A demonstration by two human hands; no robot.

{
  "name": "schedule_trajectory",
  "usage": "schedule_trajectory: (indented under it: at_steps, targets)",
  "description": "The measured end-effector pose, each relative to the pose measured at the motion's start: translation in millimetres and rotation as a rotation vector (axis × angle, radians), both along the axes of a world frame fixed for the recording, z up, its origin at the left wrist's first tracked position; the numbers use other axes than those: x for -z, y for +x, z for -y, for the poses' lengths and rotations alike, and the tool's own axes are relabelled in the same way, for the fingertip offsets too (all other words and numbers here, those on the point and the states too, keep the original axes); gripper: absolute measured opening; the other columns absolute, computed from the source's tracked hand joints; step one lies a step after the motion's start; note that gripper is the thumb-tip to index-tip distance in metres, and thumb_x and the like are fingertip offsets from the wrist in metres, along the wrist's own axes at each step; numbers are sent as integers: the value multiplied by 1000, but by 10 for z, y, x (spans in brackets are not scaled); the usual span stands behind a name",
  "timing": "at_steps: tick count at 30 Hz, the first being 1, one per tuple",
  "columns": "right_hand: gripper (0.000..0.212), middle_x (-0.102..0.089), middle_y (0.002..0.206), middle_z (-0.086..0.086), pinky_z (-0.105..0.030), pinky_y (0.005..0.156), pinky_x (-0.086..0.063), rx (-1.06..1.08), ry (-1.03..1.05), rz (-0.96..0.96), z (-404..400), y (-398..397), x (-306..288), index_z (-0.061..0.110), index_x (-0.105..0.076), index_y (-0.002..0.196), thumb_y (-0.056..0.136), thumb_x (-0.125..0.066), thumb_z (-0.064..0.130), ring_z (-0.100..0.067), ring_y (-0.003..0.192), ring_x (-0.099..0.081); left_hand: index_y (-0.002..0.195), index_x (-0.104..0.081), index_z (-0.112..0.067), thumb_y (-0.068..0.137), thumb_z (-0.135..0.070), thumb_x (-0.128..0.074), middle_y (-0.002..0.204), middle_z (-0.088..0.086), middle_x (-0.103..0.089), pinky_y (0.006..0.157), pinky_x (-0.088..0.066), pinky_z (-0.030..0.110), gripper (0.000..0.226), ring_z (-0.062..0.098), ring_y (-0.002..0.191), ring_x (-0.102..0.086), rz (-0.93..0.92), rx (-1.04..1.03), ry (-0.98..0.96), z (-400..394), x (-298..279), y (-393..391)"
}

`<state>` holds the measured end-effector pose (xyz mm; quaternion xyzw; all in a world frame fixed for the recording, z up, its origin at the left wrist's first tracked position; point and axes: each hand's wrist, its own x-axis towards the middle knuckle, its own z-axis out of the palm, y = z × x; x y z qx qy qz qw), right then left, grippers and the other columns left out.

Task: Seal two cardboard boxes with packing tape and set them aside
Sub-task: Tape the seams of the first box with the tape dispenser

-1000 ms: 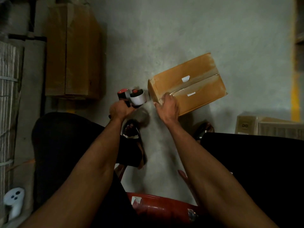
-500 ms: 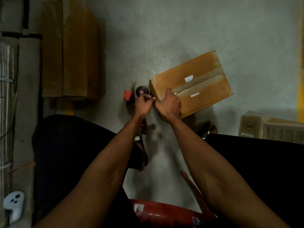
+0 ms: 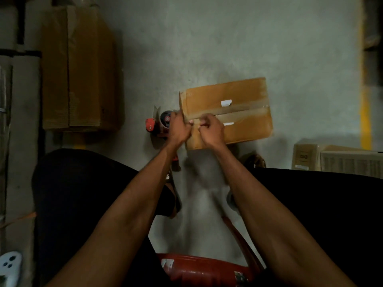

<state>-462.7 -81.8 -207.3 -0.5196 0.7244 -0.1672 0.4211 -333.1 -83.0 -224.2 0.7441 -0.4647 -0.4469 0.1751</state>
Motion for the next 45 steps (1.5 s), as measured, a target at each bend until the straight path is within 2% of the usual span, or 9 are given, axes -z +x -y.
schedule_trajectory:
  at_steps: [7,11,15,19,25,29,32,37,45]
  targets:
    - [44,-76,108,-2,-41,101,-54,214,301,421,199,87,138,11,-74,120,80,-57,5,-21,104,-69,119,-52,-2,79,-13,-64,118,20,-50,83,-44,38,42,35,104,-53,184,291,-234,23,-174,-82]
    - [39,-67,94,-12,-14,63,-49,361,371,578,161,-290,-39,-7,-60,124,92,-41,-20,-21,81,-65,126,-50,0,78,-2,-59,122,22,-52,90,-46,43,48,38,105,-54,180,407,-193,6,-144,-75]
    - [34,-73,113,-15,-24,85,-59,592,357,527,62,-1021,-135,-3,-65,123,96,-46,-10,-24,102,-73,131,-49,-1,80,-2,-62,130,21,-50,99,-48,44,52,36,112,-54,249,429,-163,11,-181,-132]
    - [28,-69,71,-4,-27,53,-50,598,340,521,121,-1000,-71,0,-71,95,89,-47,-14,-19,64,-62,130,-48,-1,80,-25,-61,124,23,-49,91,-48,49,57,39,110,-51,444,611,-199,-85,-278,-409]
    - [20,-62,70,-7,-16,50,-49,509,441,678,130,-1093,-107,-6,-61,92,85,-49,-20,-16,60,-59,152,-24,-10,65,-76,-67,148,22,-29,109,-37,53,117,40,133,-33,659,911,-100,-258,-283,-640]
    - [22,-73,70,-5,-27,62,-62,657,282,364,50,-1544,-80,1,-68,88,98,-48,4,-28,74,-70,153,-20,-7,78,-61,-67,153,24,-27,105,-40,54,103,43,136,-33,786,1050,-149,-260,-294,-616]
    - [40,-60,127,-12,-42,100,-51,133,55,-282,30,-1602,-150,14,-68,121,83,-59,5,-30,119,-56,151,-22,-1,83,-63,-63,150,26,-31,102,-42,53,100,45,130,-39,833,1153,-159,-168,-337,-669]
    - [107,12,168,-13,-72,115,-1,-485,167,-460,301,-1508,-276,55,-11,156,76,-74,19,-43,153,11,151,-26,1,86,-68,-57,149,26,-30,103,-40,53,100,44,125,-43,941,1342,-209,0,-368,-592]
    - [105,12,164,-28,-71,116,4,-489,172,-543,401,-1629,-287,60,-9,153,75,-78,50,-54,149,15,159,-17,-12,102,-37,-43,157,20,-32,106,-39,58,68,46,134,-43,1076,1349,-441,181,-312,-291]
